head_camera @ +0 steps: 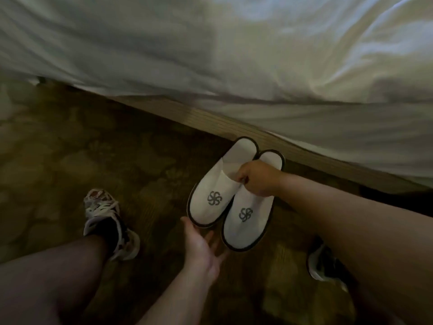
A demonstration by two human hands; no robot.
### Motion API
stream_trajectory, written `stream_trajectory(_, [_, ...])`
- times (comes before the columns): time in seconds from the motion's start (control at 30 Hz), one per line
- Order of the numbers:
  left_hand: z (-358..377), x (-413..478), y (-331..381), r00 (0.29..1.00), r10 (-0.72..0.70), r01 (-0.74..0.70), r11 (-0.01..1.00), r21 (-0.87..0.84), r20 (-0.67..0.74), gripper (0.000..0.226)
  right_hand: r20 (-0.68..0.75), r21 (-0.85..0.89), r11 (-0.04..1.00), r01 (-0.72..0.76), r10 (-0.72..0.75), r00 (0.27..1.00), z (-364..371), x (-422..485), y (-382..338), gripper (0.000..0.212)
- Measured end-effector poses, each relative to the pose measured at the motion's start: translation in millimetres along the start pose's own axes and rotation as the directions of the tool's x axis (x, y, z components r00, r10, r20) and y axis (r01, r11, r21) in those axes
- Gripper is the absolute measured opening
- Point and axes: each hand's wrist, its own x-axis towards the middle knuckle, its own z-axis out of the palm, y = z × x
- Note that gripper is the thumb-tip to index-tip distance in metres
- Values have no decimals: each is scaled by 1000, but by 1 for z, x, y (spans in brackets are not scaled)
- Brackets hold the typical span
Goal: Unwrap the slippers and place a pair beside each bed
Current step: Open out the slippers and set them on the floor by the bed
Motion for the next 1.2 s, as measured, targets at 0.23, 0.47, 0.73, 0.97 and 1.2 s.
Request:
stream_trajectory(0.23, [12,70,1,994,-103,105,992,-76,29,82,102,22,999,36,-39,994,30,83,24,38])
stream_trajectory(0.47, [10,147,28,992,-128,126,983,-136,-7,84,150,32,997,72,-76,986,64,158,38,36])
stream_trajectory(0.73, [2,201,32,984,-156,141,978,-153,-88,89,169,3,997,80,-80,982,106,210,46,34])
stream_trajectory(0.97, [-11,221,32,976,-197,191,979,-73,-92,88,228,7,999,34,-35,973,128,223,55,34])
stream_trajectory(1.2, [-23,235,45,958,-216,241,963,118,-190,77,352,-11,1000,1,3,936,135,233,52,40])
